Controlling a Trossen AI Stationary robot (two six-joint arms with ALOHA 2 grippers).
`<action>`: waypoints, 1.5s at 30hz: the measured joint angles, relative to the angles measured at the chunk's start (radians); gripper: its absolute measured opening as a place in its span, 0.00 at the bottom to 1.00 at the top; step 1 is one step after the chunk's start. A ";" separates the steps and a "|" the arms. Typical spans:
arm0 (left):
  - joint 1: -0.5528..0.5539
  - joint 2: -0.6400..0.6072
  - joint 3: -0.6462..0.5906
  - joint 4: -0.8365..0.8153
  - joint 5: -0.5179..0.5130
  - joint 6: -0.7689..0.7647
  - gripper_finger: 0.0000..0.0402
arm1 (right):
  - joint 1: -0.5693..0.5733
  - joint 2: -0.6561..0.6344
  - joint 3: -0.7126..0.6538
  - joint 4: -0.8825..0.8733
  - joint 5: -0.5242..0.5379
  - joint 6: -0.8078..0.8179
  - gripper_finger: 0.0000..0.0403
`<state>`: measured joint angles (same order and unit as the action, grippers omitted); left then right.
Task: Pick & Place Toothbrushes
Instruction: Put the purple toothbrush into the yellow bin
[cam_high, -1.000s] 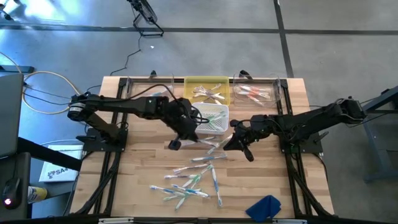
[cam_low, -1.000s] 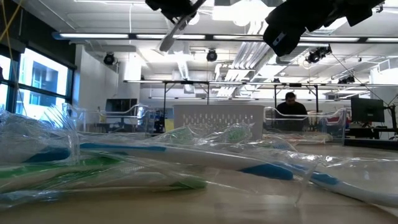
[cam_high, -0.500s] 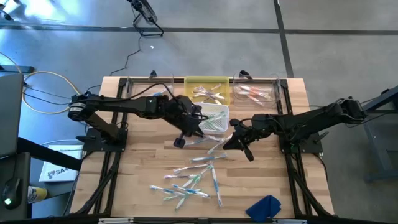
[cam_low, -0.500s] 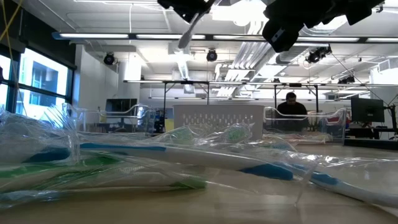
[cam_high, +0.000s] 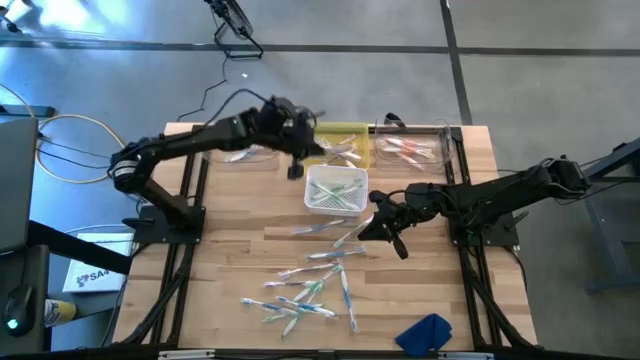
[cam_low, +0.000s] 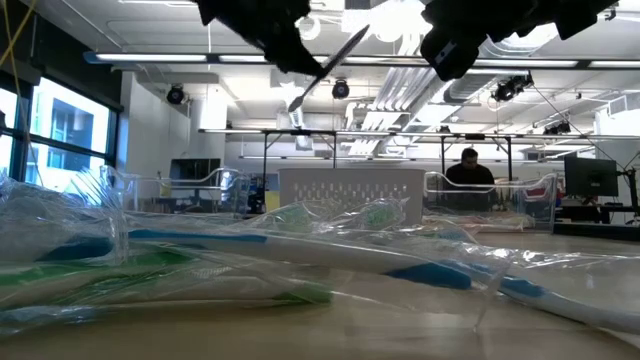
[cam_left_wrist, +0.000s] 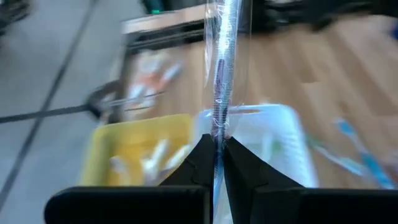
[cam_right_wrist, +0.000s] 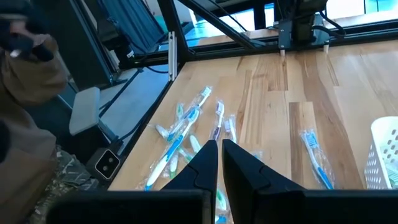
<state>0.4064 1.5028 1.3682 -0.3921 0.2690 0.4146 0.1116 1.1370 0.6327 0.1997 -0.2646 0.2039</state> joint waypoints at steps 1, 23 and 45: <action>0.025 0.000 0.000 0.010 0.001 -0.004 0.03 | 0.000 0.000 0.000 0.002 0.000 -0.003 0.04; 0.165 0.324 -0.001 0.199 -0.044 -0.166 0.03 | 0.000 0.000 0.000 0.041 0.043 -0.020 0.04; 0.191 0.391 -0.001 0.156 -0.132 -0.220 0.03 | 0.000 0.000 0.000 0.036 0.056 -0.024 0.04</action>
<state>0.5978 1.8938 1.3674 -0.2357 0.1365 0.1946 0.1112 1.1370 0.6331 0.2360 -0.2089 0.1795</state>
